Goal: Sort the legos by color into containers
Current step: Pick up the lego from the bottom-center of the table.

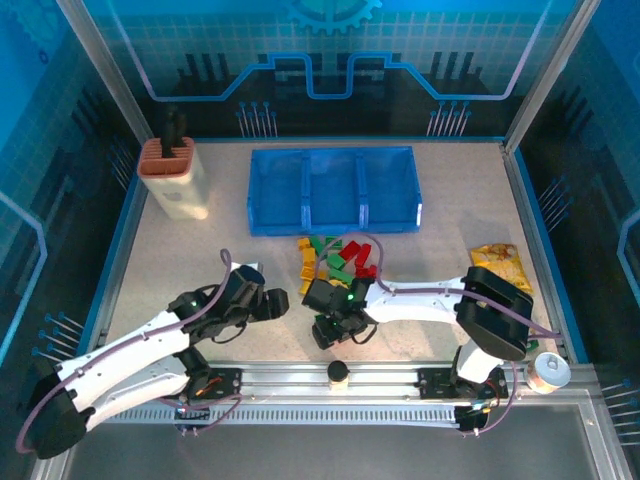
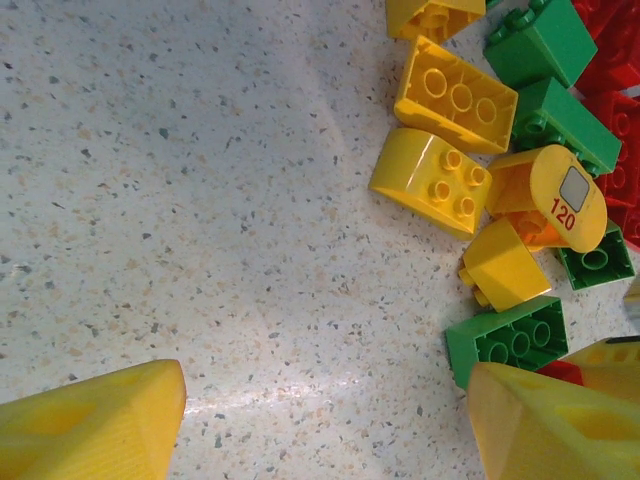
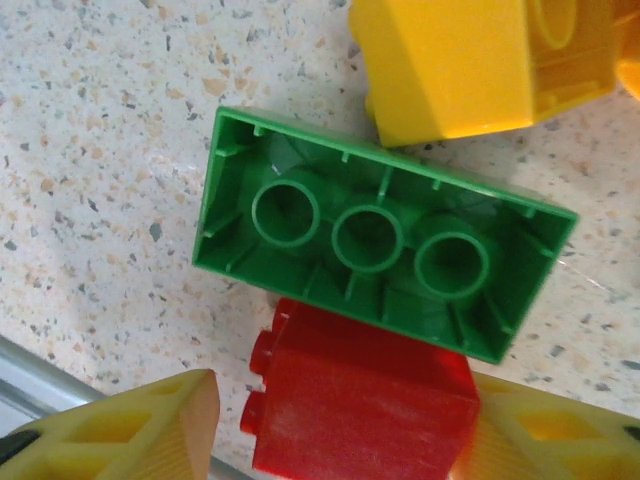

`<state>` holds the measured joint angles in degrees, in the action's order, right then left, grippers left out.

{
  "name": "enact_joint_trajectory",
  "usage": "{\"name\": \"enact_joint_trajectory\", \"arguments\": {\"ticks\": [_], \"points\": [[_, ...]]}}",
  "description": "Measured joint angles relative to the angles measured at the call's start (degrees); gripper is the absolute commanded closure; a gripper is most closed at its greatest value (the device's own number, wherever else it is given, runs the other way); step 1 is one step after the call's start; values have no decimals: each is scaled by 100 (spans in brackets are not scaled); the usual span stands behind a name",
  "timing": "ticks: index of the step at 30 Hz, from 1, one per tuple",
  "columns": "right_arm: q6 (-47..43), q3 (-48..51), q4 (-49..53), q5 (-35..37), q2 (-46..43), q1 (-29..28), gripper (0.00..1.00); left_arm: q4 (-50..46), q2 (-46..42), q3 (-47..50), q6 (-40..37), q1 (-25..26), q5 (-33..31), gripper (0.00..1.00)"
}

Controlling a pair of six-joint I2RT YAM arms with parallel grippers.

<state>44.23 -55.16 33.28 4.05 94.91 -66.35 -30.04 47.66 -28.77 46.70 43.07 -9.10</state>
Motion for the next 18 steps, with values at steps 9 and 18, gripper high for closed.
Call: {"name": "enact_joint_trajectory", "arguments": {"ticks": [9, 18], "points": [[173, -433, 240, 199, 140, -264, 70, -247, -190, 2, -7, -120, -105, 24], [-201, -1399, 938, 509, -402, -50, 70, -319, -450, 2, -7, -195, -186, 25]]}}
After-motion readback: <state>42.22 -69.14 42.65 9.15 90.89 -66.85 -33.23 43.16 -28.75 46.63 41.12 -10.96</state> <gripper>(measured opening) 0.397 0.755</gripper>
